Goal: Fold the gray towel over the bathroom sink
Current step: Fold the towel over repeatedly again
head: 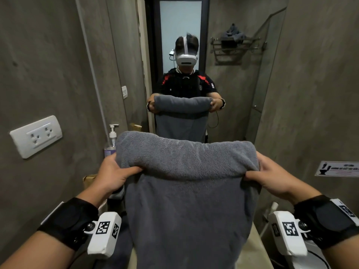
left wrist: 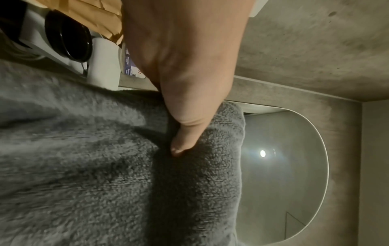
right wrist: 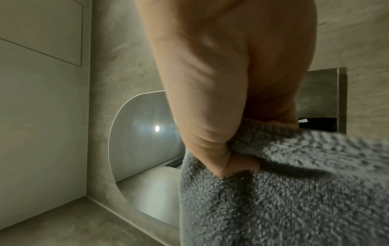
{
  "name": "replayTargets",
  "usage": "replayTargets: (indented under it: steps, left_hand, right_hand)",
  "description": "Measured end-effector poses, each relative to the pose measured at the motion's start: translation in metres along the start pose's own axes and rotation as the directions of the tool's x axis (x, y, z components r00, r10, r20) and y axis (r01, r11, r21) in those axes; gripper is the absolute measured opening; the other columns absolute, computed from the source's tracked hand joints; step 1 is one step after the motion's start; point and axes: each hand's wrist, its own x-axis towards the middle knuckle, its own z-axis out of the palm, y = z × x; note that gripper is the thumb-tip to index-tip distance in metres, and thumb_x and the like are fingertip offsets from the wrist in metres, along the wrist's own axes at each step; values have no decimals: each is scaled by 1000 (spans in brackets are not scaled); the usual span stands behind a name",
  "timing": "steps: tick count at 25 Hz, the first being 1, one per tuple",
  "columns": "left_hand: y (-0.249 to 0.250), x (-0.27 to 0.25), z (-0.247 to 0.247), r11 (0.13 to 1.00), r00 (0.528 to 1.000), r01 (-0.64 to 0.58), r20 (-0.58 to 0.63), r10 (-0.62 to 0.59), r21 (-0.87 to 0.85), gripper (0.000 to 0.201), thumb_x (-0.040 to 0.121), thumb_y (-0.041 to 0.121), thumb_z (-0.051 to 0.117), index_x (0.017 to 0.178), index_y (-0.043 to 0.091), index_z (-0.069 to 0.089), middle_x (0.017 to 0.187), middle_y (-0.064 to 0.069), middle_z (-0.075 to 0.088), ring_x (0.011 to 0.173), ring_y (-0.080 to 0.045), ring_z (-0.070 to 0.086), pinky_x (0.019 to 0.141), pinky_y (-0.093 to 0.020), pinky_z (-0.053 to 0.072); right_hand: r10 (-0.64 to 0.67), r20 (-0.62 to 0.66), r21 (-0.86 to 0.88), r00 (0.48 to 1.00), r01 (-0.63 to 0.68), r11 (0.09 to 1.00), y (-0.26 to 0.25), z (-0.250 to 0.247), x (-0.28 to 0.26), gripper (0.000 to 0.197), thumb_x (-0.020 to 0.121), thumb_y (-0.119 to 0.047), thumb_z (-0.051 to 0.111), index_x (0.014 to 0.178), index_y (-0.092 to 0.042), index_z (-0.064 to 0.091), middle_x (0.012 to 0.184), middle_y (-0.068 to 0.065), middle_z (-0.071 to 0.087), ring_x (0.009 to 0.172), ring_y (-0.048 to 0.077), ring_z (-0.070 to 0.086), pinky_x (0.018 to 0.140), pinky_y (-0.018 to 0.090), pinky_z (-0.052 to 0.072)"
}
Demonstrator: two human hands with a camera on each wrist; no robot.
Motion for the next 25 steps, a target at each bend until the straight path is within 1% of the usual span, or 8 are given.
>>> replayTargets:
  steps: [3,6,10,13,18,20,22,25]
  left_hand:
    - [-6,-1,-4,997,1000,7,26,-5,-82,39,75,-8,79,105,12,65,91,3,77,79,2,72,65,-12,54]
    - [-5,1,-7,994,999,10,44,-5,-111,29,76,15,80,102,17,68,96,6,78,88,-7,74,67,-16,56]
    - [1,4,-8,981,998,47,-20,-52,-188,45,69,50,81,98,16,74,96,1,79,89,-13,75,66,-20,58]
    - [7,7,-11,986,999,24,-30,-29,-165,51,69,57,79,99,16,75,98,0,79,91,-15,75,71,-24,59]
    - [17,10,-30,1000,989,-14,144,10,27,49,60,30,93,103,19,71,97,11,78,88,-4,74,67,-14,56]
    - [12,13,-37,977,975,-81,217,36,198,53,57,13,97,103,19,69,92,8,78,89,0,72,71,-9,54]
    - [6,12,-35,945,972,-168,208,111,279,47,62,-2,91,100,15,68,91,9,75,92,-8,70,75,-8,51]
    - [-7,10,-32,951,971,-209,162,175,229,39,73,-5,82,98,22,68,88,14,74,94,-1,70,77,-14,54]
  right_hand:
    - [6,-143,22,990,-3,1000,-1,1,-2,63,82,9,65,130,-33,56,117,-21,70,116,4,62,88,16,51]
    - [-58,-229,24,972,65,998,-4,4,-2,81,90,-10,69,150,-45,29,139,-36,46,126,-16,43,103,18,36]
    - [-128,-300,116,945,170,979,-1,11,-1,79,86,-31,68,153,-41,28,147,-31,43,136,-9,41,114,24,30]
    - [-125,-244,161,962,167,973,0,11,-3,99,73,-25,80,155,-38,26,145,-25,51,135,-3,46,112,20,37]
    - [-70,-95,18,993,72,997,-2,12,-6,119,66,4,87,157,-32,20,144,-16,53,131,-4,50,104,10,38]
    - [-74,-123,-12,990,73,997,-3,16,-6,109,68,18,78,154,-29,29,140,-13,58,127,-2,54,104,13,41]
    - [-99,-189,-31,977,95,995,-4,19,-8,93,69,23,71,139,-33,48,128,-10,67,118,4,62,102,22,47]
    - [-88,-317,-7,944,91,996,-4,21,-11,65,71,11,78,115,-35,65,113,-4,75,103,7,70,93,32,56]
